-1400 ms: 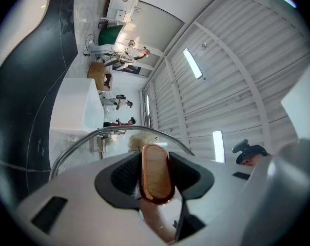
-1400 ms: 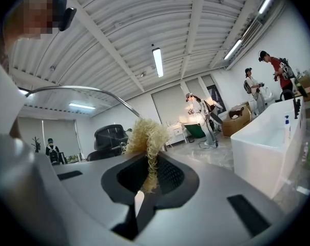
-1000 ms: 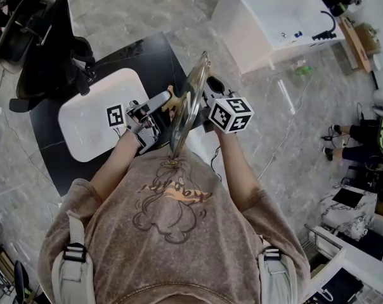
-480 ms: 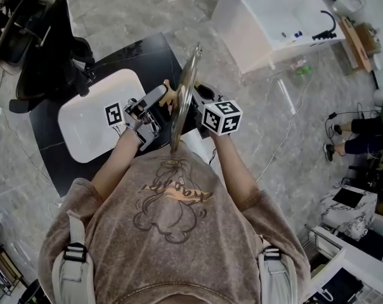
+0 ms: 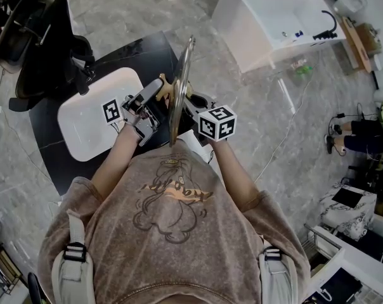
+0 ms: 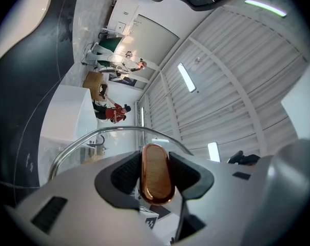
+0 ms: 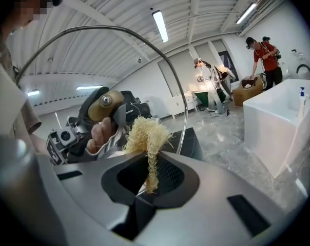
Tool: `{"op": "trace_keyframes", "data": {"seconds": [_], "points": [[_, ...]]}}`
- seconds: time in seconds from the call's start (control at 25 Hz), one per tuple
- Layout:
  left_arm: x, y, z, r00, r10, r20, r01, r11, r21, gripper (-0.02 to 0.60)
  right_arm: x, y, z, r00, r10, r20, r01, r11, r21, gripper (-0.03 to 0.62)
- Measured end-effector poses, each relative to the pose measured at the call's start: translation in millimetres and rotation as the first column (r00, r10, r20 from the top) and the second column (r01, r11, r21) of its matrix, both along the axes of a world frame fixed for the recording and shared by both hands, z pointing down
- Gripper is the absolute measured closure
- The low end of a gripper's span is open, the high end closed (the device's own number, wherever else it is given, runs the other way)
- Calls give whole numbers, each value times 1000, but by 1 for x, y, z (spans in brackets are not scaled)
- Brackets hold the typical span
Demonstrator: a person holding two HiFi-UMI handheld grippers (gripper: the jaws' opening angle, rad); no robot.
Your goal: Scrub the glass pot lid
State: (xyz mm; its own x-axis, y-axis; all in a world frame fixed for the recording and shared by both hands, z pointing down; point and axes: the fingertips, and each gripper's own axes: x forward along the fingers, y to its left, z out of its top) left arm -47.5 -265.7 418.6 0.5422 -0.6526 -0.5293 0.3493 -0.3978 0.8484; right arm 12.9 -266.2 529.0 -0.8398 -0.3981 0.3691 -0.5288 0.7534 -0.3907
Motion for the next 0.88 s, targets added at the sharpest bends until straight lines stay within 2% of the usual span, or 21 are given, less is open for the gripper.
{"op": "trace_keyframes", "data": {"seconds": [0.44,0.88], "points": [[-7,-4,7,1000,-22,14,23,1000,-21,396,-9,44,-7,985,-173,8,174,984,-33,553],[-9,-7,15,999,-35,16,36,998,-48,396,-11,80,-57,949,-295,115,298,955,-8,553]]}}
